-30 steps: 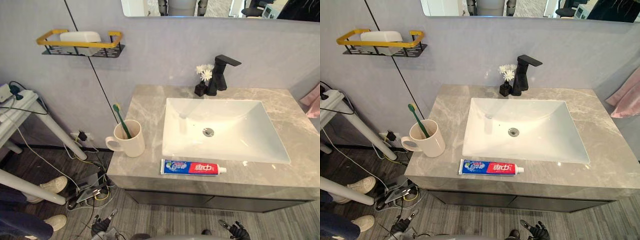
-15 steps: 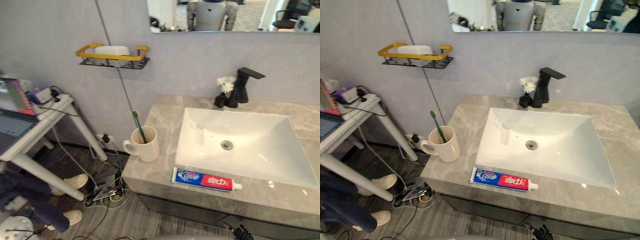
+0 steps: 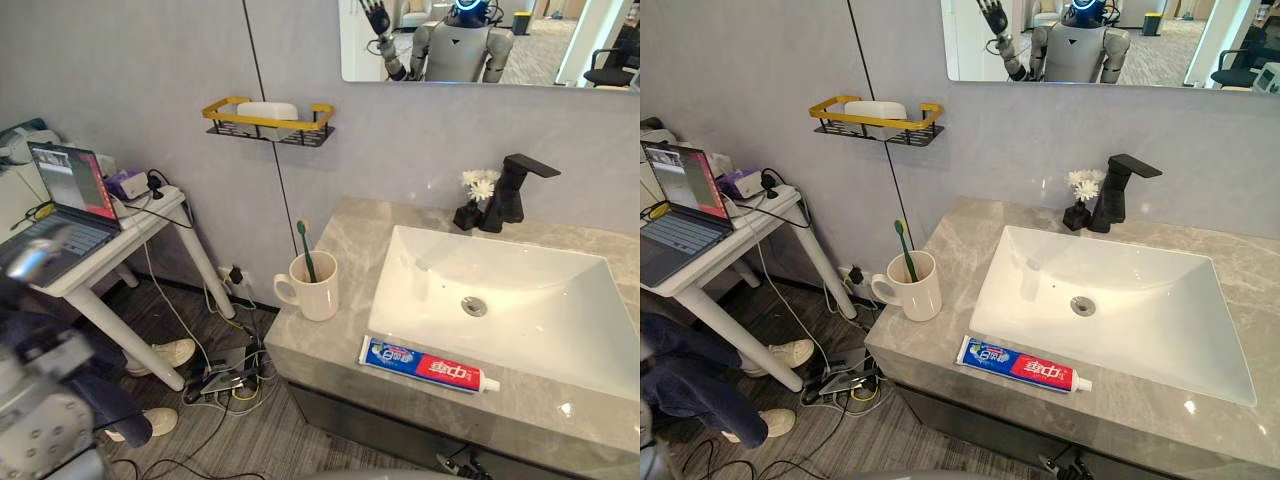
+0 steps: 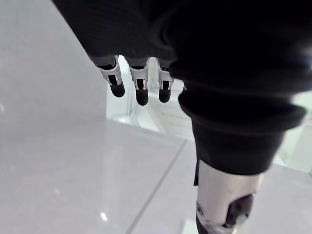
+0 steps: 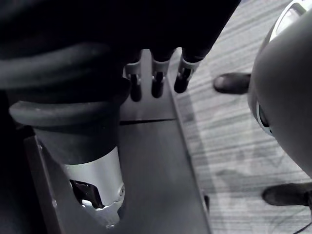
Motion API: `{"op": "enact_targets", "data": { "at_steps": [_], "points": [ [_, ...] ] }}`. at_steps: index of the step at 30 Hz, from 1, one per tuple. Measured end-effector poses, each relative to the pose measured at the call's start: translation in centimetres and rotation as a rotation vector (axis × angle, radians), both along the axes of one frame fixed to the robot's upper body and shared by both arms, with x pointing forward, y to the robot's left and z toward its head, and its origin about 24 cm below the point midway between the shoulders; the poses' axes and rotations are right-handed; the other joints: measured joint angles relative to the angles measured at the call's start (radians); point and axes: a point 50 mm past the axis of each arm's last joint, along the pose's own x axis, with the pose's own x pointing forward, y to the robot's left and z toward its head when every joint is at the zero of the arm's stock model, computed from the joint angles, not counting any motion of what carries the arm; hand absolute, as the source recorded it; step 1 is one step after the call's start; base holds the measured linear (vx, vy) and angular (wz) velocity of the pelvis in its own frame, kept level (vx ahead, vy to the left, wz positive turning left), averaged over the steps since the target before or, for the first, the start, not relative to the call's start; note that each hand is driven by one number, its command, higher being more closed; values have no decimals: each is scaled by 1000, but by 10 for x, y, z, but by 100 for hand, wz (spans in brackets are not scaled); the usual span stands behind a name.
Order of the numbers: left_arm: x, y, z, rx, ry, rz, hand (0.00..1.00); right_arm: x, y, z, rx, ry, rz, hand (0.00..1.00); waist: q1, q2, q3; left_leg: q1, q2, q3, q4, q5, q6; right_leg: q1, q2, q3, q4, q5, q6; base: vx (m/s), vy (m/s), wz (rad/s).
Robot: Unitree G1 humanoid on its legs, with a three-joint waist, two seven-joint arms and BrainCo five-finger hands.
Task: Organize washtable
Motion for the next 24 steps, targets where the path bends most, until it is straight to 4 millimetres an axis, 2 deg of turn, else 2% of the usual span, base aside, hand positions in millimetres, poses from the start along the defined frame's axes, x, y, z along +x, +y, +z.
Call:
{"op": "enact_targets", "data": {
  "at_steps": [4, 8, 12, 17, 20, 22, 23, 24],
  "points": [
    [12, -32, -2, 61, 51, -258, 0, 3, 4, 0, 0, 1, 59, 0, -20, 1, -1, 1, -6, -8, -5, 8, 6, 4, -5, -8, 0, 0, -1, -18, -1, 6],
    [19, -52, -5, 118, 113, -410, 0, 3, 4, 0, -4, 9, 93, 0, -18, 0, 0, 3, -9, -10, -9, 16, 7, 4, -9, -11, 1, 0, 0, -4, 3, 4],
    [24, -81, -11, 285, 230, -638, 0, 5, 3, 0, -12, 14, 136, 0, -19, -2, 0, 6, -8, -5, -9, 17, 6, 3, -8, -4, 1, 1, 0, -7, 2, -4],
    [23, -99, -16, 358, 309, -846, 0, 6, 3, 0, -12, 15, 146, 0, -20, -8, 3, 21, -8, 14, -29, 17, 6, 2, -3, 23, -22, 8, -3, -5, 3, -15],
    [26, -114, -29, 391, 401, -994, 0, 1, 2, -3, 4, 43, 179, 0, -20, -13, 0, 21, -6, 24, -41, 19, 4, 1, 6, 41, -51, 22, -1, 20, -2, -10],
    [32, -118, -39, 406, 474, -1034, 0, -3, 1, -4, 7, 62, 186, 0, -19, -13, 0, 19, -6, 27, -43, 19, 2, 0, 10, 45, -61, 27, 0, 37, -6, -6],
    [36, -118, -47, 395, 524, -1048, 0, -3, 1, -4, 5, 66, 189, 0, -20, -14, 0, 20, -4, 32, -42, 19, 2, 0, 13, 49, -66, 31, 3, 50, -1, -10],
    [45, -117, -66, 342, 616, -1067, 0, -3, 0, -4, 3, 67, 191, 0, -18, -14, 0, 21, -3, 39, -41, 20, 1, -2, 15, 56, -67, 32, 4, 51, 1, -13]
  ]
}}
